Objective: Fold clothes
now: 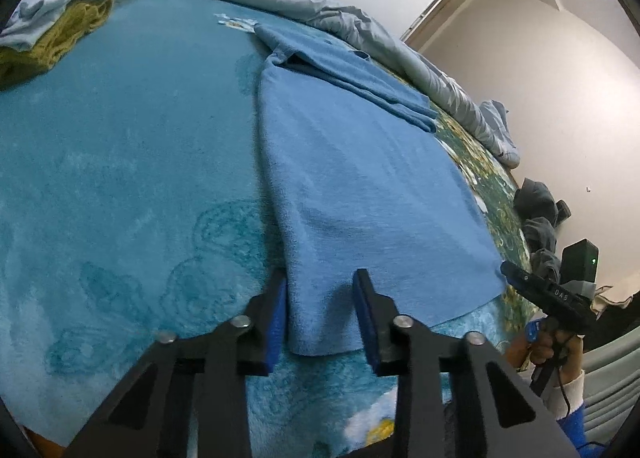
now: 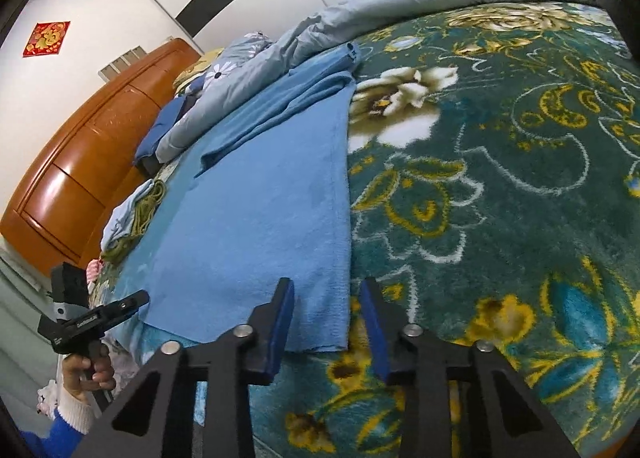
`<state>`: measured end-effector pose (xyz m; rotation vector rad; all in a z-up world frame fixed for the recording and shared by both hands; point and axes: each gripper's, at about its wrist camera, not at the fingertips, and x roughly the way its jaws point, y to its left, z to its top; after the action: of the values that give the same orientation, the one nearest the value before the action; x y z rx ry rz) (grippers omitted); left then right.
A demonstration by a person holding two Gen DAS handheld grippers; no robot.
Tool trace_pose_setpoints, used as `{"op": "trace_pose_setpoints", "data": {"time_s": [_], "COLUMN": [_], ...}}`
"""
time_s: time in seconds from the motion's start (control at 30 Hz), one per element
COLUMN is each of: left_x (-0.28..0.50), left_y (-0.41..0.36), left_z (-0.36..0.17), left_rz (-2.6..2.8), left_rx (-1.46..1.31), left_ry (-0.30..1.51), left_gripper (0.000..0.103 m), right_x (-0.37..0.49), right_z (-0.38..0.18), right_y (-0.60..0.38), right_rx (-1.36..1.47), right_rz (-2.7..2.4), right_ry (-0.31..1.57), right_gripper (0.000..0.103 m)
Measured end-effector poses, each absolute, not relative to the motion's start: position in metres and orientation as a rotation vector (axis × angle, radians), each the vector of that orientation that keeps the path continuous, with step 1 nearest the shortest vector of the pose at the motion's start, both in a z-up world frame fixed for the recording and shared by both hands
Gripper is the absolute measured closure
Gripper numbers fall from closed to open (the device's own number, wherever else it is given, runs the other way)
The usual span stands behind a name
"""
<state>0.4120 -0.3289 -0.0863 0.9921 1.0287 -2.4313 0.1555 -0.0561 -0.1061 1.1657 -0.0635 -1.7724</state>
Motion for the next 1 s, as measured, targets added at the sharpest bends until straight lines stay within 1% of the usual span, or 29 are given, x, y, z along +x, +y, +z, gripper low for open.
{"op": "trace_pose_setpoints", "data": {"time_s": [0.03,0.17,0.23,0.27,0.3,0.37,0.53,0.73,0.87,1.0], "left_x": [0.412,0.415,0.417,0.417,0.416,0.416,0.422,0.420,0.399,0.363], "left_y": [-0.328,-0.332,-0.336,-0.336,-0.335,-0.334,-0.344,-0.375,-0.402,-0.434], "left_z": [-0.086,-0.088,-0.090,-0.091,-0.092,-0.093,-0.083,-0.051,-0.024,0.001], "left_rz": [-2.434,-2.447,-2.449,-2.450,-2.456,-2.472,-2.523,-2.621,-2.675,-2.695], "left_rx": [0.997,0.997,0.991,0.998,1.010,1.008,0.892,0.704,0.643,0.638], "left_ry": [1.027,1.073,1.116,1.119,1.124,1.138,1.222,1.286,1.249,1.159], "left_gripper": [0.074,0.076,0.081,0.091,0.099,0.099,0.100,0.100,0.100,0.100], "right_x": [0.156,0.154,0.151,0.151,0.151,0.150,0.141,0.119,0.092,0.061], "right_z": [-0.107,-0.112,-0.113,-0.114,-0.113,-0.110,-0.097,-0.071,-0.042,-0.020], "right_y": [-0.057,-0.058,-0.056,-0.056,-0.058,-0.058,-0.051,-0.064,-0.095,-0.132], "right_rx": [1.173,1.195,1.216,1.218,1.218,1.217,1.189,1.148,1.113,1.103], "right_rz": [-1.756,-1.729,-1.714,-1.712,-1.707,-1.684,-1.621,-1.587,-1.610,-1.657], "right_ry": [-0.066,-0.081,-0.106,-0.101,-0.094,-0.108,-0.207,-0.285,-0.290,-0.255], "right_gripper": [0.084,0.091,0.095,0.095,0.096,0.097,0.097,0.097,0.097,0.097]}}
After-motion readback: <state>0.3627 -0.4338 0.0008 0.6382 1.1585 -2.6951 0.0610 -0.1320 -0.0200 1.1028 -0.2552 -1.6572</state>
